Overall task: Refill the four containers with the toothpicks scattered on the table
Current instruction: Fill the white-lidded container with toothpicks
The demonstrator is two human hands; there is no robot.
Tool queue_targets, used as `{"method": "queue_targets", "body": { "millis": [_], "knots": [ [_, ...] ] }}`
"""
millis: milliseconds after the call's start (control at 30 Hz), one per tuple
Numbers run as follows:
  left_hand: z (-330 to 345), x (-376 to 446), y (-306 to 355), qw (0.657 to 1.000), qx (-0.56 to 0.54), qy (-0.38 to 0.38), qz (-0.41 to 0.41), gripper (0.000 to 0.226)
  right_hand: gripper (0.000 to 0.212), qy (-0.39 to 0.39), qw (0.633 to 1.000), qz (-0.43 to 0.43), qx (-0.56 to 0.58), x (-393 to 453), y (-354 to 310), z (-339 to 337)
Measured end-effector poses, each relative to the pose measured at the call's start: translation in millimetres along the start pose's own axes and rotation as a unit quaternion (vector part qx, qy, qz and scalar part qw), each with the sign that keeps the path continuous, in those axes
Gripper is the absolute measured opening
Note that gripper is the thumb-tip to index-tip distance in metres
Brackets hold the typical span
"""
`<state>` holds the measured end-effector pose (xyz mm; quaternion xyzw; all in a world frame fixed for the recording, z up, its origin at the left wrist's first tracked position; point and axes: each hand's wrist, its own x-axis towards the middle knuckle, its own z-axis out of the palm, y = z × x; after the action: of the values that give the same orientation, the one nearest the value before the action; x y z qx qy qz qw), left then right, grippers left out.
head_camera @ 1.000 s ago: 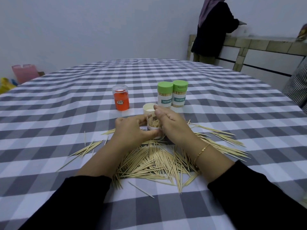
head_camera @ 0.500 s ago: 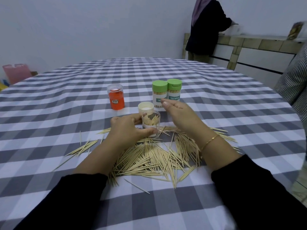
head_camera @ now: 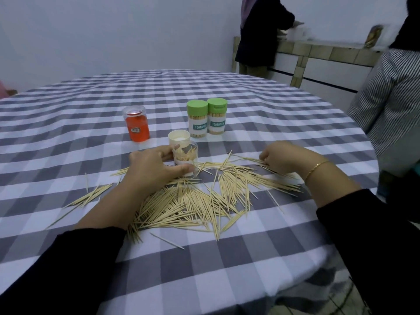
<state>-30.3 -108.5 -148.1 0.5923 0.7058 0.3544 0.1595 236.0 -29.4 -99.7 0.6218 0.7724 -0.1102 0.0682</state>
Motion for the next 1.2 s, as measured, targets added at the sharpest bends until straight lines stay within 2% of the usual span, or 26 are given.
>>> {"method": "queue_targets", "body": {
  "millis": [167,267,367,433,533,800,1100,1200],
  "knots": [
    [-1,0,1,1.0,-0.002,-0.006,0.004,0.084,0.033,-0.04,0.996,-0.033,-0.07,-7,5,-9],
    [-2,-1,3,1.0,0.005,-0.008,0.007,0.091,0.034,-0.077,0.993,-0.044,-0.075,-9,4,-13],
    [-2,-3,6,1.0,-0.008,0.003,0.012,0.079,0.052,-0.133,0.986,-0.055,-0.089,-12,2,-16],
    [-2,-5,8,1.0,-0.006,0.01,0.017,0.07,0.066,-0.139,0.983,-0.05,-0.106,-12,2,-14],
    [-2,-5,8,1.0,-0.011,0.001,0.011,0.079,0.069,-0.123,0.985,-0.045,-0.109,-10,2,-12],
    [-3,-6,10,1.0,-0.017,-0.005,0.006,0.084,0.042,-0.073,0.991,-0.049,-0.096,-11,-1,-9],
    [-3,-6,9,1.0,-0.009,-0.01,0.002,0.09,0.011,0.063,0.991,-0.024,-0.12,-8,-14,10],
    [-3,-5,9,1.0,-0.003,-0.01,0.001,0.087,0.012,0.086,0.989,-0.006,-0.116,-10,-19,13]
  ]
}}
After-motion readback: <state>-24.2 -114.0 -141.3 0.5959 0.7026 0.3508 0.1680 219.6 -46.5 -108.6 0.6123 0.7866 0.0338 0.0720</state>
